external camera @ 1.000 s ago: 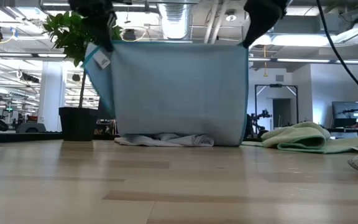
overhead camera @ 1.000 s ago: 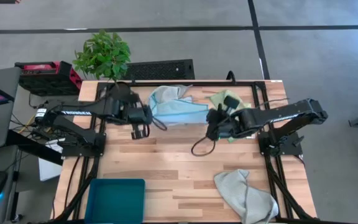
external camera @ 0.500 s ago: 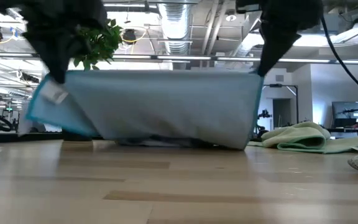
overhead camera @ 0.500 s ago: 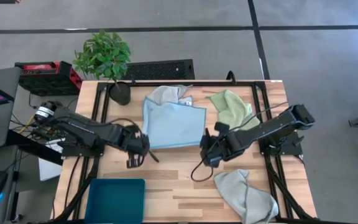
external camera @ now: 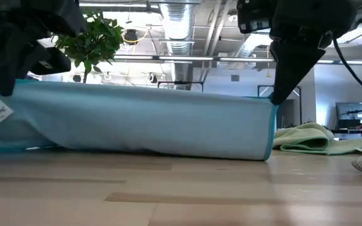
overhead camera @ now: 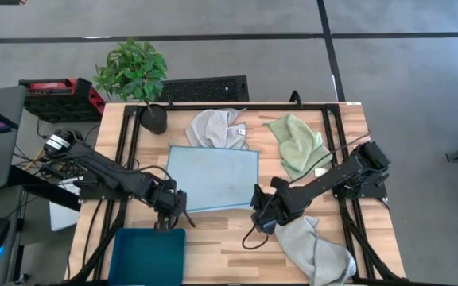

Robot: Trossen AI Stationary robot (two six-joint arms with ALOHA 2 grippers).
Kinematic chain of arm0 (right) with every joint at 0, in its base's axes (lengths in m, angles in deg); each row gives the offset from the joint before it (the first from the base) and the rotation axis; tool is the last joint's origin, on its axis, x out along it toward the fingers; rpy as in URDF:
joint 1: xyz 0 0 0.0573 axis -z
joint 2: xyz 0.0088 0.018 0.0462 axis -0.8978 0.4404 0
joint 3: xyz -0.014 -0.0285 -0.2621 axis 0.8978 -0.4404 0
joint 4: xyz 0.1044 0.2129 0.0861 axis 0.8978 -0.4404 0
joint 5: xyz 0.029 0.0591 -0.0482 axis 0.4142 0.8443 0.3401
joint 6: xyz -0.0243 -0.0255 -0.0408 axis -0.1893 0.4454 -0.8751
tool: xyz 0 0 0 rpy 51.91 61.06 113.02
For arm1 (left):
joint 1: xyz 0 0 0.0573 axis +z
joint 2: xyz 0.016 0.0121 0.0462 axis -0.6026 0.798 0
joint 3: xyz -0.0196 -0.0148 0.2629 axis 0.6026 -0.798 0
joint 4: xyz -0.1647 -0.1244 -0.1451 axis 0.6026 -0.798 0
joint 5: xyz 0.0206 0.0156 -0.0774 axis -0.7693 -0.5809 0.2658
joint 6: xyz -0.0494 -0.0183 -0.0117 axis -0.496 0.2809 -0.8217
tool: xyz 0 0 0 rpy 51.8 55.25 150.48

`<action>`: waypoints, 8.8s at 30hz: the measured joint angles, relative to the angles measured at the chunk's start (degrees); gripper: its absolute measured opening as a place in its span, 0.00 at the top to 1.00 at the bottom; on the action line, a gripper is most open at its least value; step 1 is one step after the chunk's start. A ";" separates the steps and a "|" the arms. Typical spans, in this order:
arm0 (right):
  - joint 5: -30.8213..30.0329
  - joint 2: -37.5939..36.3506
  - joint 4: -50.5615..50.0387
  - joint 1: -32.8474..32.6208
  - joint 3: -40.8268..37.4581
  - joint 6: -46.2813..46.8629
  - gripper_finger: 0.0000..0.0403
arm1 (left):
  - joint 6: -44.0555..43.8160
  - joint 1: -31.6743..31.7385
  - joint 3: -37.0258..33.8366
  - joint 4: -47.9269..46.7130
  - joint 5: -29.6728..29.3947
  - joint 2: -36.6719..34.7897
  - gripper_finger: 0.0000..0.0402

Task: Fold microfiber towels
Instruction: Fold the blue microfiber cloth

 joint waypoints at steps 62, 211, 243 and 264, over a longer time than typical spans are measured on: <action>-14.33 -0.07 2.46 26.34 -2.27 -6.72 0.81 | 20.22 35.31 -0.21 -0.41 -26.41 0.00 0.92; 6.86 27.35 68.29 27.36 21.98 -74.12 0.99 | 0.55 15.91 -9.26 -10.81 -19.83 -21.80 0.65; -10.54 28.72 72.75 28.23 24.57 -81.71 0.99 | 3.13 15.79 -9.26 -11.18 -20.27 -21.75 0.65; 2.37 28.81 67.21 28.69 24.57 -76.00 0.88 | 2.58 15.79 -9.26 -11.16 -20.33 -21.75 0.65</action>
